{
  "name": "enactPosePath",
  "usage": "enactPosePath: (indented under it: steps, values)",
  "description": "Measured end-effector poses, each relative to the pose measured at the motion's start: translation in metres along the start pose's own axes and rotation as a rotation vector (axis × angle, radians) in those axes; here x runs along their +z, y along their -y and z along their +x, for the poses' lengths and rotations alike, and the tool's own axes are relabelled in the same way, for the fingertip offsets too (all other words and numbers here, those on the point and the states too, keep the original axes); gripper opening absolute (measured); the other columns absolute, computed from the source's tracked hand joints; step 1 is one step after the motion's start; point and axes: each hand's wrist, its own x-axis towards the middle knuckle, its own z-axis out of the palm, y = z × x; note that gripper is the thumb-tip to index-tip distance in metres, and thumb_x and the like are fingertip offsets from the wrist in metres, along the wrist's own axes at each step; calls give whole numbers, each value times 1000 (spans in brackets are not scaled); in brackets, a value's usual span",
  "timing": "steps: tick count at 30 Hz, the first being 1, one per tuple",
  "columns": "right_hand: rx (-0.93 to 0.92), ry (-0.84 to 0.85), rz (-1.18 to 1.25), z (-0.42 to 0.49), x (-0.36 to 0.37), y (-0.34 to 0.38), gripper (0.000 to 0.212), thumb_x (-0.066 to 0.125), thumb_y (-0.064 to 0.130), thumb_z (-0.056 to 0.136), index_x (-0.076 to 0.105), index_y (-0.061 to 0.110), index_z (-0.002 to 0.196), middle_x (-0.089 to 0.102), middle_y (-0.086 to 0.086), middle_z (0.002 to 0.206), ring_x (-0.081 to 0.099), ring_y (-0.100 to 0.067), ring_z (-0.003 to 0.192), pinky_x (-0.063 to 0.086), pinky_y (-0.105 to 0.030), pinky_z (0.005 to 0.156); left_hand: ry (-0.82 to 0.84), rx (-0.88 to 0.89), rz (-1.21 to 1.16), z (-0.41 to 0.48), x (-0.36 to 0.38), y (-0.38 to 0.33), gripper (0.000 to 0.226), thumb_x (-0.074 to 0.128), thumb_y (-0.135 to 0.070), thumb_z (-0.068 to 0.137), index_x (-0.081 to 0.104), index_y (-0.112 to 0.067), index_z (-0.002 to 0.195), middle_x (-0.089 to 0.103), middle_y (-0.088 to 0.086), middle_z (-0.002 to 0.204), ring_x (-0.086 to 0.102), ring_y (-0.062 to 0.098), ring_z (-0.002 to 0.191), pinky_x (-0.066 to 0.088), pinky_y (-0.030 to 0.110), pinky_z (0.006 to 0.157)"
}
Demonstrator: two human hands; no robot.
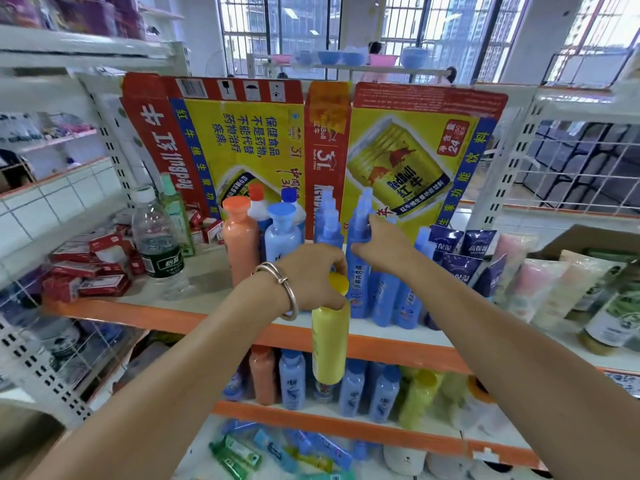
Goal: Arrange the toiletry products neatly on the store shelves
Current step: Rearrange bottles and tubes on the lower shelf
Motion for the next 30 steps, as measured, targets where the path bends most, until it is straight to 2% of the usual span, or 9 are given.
enactPosePath:
  steps: [2,5,10,14,18,21,24,26,30]
  values:
    - [-39,-12,24,-2,-4,2,44,52,18,90,36,13,131,53,-14,103,46,-16,61,38,-30,52,11,17,9,2,4,-5,41,71,-21,75,57,-13,114,49,-2,102,48,16,88,40,23,66]
    - [-85,-32,57,-11,-13,6,68,50,13,91,14,13,148,47,-24,135,60,-31,79,51,-44,71,44,38,26,6,12,-14,43,71,-22,75,56,-13,114,51,0,105,54,20,94,44,29,74]
    - [-169,-128,174,-28,-22,-6,66,49,11,92,15,15,149,35,-14,151,58,-25,75,48,-41,72,103,80,15,12,27,-32,42,71,-23,76,55,-12,113,51,1,100,45,5,59,43,27,63]
    - [-204,-191,272,-47,-32,-25,64,49,6,90,25,22,147,59,-24,122,58,-36,71,55,-55,71,125,99,8,15,43,-53,41,71,-22,75,56,-13,112,55,4,99,46,4,53,46,29,59]
    - [-207,-278,351,-74,-46,-55,38,48,0,89,53,11,125,63,-13,121,62,-26,88,52,-31,70,146,89,-17,18,65,-74,33,73,-21,72,57,-16,100,55,-3,75,50,7,49,48,28,59]
    - [-216,-246,409,-108,-51,-85,25,51,-7,86,65,8,99,67,-4,90,66,-31,84,55,-36,75,162,81,-9,22,85,-95,34,74,-22,70,57,-17,99,54,-2,71,49,6,48,48,28,61]
    - [-175,-149,417,-143,-54,-126,25,54,-6,85,67,16,88,65,9,74,60,0,59,48,-21,62,208,50,-19,29,111,-118,35,75,-21,71,56,-14,99,55,-2,69,52,9,46,49,28,58]
    - [-90,-139,429,-165,-56,-154,28,53,-5,86,66,20,81,64,19,58,54,5,48,41,-9,53,245,22,21,31,134,-133,42,76,-22,71,58,-12,107,60,3,79,56,16,57,46,26,59]
    - [70,-136,527,-201,-66,-210,36,46,-12,87,62,18,74,63,5,73,52,7,44,41,-6,46,306,-24,12,39,183,-156,47,76,-20,73,55,-9,114,60,12,116,57,25,76,44,27,64]
